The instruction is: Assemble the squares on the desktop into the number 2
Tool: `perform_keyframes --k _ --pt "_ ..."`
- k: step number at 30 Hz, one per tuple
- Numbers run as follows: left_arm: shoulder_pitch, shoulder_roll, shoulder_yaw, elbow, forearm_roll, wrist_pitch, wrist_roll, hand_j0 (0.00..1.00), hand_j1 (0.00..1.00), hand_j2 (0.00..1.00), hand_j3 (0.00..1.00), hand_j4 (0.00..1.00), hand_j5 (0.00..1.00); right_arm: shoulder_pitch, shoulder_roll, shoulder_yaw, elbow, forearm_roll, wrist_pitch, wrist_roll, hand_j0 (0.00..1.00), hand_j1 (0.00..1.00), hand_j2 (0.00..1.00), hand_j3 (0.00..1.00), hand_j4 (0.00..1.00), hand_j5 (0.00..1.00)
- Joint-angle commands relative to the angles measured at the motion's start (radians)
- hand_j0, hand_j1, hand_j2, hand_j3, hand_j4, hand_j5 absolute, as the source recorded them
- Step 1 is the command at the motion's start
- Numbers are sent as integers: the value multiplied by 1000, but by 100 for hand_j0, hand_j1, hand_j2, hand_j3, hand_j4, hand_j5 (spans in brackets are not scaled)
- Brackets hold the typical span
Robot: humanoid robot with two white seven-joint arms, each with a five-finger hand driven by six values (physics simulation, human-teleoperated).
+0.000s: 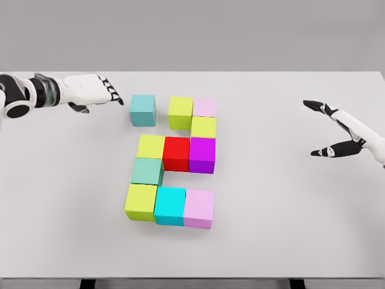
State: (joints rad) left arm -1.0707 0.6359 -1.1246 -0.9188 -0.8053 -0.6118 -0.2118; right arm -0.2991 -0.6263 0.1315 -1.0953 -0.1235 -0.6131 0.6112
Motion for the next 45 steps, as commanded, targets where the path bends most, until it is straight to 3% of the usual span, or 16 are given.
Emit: perform_keyframes --k 1,5,34,45 --pt "0 25 -20 -40 6 1 0 86 86 86 86 86 86 -2 -1 0 -2 -8 2 0 100 100 100 100 100 100" --pt "2 27 -38 -66 5 1 0 87 87 87 87 87 87 0 -1 -1 0 -8 2 0 100 100 100 100 100 100" --pt "-6 -24 -32 -55 -5 1 0 87 87 87 87 87 87 0 -1 -1 -2 -8 2 0 100 100 100 100 100 100" --pt "-17 -47 -23 -8 -5 1 0 87 87 87 87 87 87 0 -1 -1 -2 -8 2 0 100 100 100 100 100 100"
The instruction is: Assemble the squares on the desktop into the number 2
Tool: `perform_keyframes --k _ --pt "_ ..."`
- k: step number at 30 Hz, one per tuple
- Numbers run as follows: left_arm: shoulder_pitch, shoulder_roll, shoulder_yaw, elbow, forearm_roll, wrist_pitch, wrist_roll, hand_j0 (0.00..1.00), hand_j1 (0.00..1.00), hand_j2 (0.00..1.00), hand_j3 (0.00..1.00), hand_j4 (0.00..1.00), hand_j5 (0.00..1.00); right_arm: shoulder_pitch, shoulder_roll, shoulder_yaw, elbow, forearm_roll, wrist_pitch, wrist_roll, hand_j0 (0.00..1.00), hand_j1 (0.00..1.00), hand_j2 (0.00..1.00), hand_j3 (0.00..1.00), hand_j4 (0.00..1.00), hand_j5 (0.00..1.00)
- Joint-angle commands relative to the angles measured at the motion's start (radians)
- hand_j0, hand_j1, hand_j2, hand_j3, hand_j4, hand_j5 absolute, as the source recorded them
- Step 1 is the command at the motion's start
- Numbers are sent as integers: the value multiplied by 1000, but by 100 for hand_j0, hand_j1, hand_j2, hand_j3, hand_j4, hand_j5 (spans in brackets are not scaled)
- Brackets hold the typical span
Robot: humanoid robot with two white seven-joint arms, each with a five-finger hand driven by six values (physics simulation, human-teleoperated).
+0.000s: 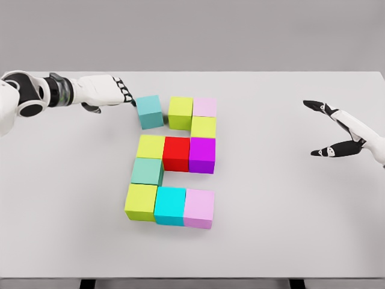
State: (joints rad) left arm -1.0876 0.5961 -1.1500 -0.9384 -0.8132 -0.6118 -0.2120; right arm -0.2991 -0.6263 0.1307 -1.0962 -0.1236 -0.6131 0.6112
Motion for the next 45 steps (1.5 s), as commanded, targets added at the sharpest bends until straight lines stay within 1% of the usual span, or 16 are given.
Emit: perform_keyframes --k 1,13,23,31,35,36,45 --pt "0 -13 4 18 3 1 0 87 87 87 87 87 87 0 -1 0 -1 -8 2 0 100 100 100 100 100 100" --pt "-8 -44 6 43 3 1 0 88 88 88 88 88 88 0 -1 0 -1 -8 2 0 100 100 100 100 100 100" --pt "-5 -44 10 53 3 1 0 88 88 88 88 88 88 0 -1 0 -1 -8 2 0 100 100 100 100 100 100" --pt "0 -24 1 35 6 1 2 88 88 88 88 88 88 0 -1 0 -2 -8 2 0 100 100 100 100 100 100" --pt "2 -12 -16 -7 5 1 0 89 89 89 89 89 89 0 -1 0 -2 -8 2 0 100 100 100 100 100 100" --pt "0 -12 -25 -10 5 1 0 89 89 89 89 89 89 0 -1 0 -2 -8 2 0 100 100 100 100 100 100" --pt "2 -16 -27 -17 5 1 0 89 89 89 89 89 89 0 -1 0 -1 -8 2 0 100 100 100 100 100 100"
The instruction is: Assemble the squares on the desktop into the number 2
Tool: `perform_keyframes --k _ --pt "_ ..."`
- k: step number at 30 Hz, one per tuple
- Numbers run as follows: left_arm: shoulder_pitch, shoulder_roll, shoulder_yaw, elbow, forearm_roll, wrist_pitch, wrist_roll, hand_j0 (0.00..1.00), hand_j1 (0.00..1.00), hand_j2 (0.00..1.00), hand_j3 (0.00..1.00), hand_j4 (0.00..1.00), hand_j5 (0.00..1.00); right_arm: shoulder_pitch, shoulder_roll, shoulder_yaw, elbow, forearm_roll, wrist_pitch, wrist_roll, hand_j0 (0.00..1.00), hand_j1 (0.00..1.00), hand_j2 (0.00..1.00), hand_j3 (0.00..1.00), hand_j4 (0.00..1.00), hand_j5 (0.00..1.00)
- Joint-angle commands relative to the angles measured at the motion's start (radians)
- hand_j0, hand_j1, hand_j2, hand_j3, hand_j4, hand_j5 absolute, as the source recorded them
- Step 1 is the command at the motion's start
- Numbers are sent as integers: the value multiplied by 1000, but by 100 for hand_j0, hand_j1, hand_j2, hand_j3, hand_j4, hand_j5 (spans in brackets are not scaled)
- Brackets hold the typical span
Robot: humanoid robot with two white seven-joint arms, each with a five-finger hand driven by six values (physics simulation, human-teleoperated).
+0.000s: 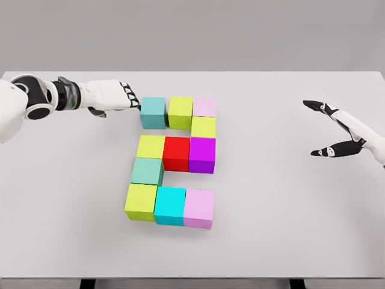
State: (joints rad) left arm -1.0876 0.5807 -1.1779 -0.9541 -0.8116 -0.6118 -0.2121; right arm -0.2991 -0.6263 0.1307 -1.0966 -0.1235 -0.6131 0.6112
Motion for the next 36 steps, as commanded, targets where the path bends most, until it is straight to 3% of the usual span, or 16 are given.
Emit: perform_keyframes --k 1,36 --pt "0 -2 1 -2 5 1 0 89 89 89 89 89 89 0 -1 0 -2 -8 2 0 100 100 100 100 100 100" --pt "0 -2 3 -8 5 1 0 91 91 91 91 91 91 0 -1 0 -2 -8 2 0 100 100 100 100 100 100"
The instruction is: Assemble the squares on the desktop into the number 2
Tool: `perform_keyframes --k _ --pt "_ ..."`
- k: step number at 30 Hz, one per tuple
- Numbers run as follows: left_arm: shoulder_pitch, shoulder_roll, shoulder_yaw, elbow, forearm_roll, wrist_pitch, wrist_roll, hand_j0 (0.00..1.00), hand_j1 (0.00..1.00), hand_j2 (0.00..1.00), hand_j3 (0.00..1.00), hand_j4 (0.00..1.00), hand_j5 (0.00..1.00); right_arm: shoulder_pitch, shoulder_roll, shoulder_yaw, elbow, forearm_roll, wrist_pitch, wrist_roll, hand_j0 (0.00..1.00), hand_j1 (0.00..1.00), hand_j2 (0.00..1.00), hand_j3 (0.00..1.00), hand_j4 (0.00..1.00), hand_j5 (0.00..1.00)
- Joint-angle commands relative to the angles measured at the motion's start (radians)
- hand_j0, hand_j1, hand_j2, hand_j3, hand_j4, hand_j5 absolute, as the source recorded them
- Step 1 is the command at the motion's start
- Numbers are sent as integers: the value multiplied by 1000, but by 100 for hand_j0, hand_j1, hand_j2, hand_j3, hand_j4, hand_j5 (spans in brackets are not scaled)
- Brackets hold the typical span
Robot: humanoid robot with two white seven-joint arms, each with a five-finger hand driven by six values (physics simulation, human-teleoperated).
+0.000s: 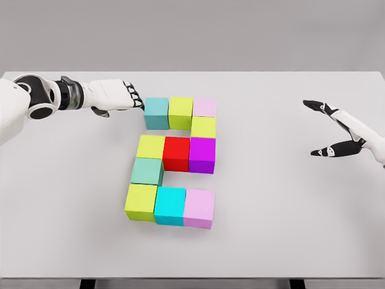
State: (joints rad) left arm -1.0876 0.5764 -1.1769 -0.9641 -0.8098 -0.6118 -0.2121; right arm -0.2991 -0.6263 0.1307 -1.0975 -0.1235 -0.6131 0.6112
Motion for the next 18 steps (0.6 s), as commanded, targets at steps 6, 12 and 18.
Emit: perform_keyframes --k 6,12,18 --pt "-2 30 10 21 9 1 2 98 98 98 98 98 98 0 -1 0 -2 -8 2 0 100 100 100 100 100 100" --pt "-11 244 25 -27 165 1 11 100 100 100 100 100 100 0 -1 0 -2 -8 2 0 100 100 100 100 100 100" --pt "14 390 28 -25 264 1 3 100 100 100 100 100 100 0 -1 0 -2 -8 2 0 100 100 100 100 100 100"
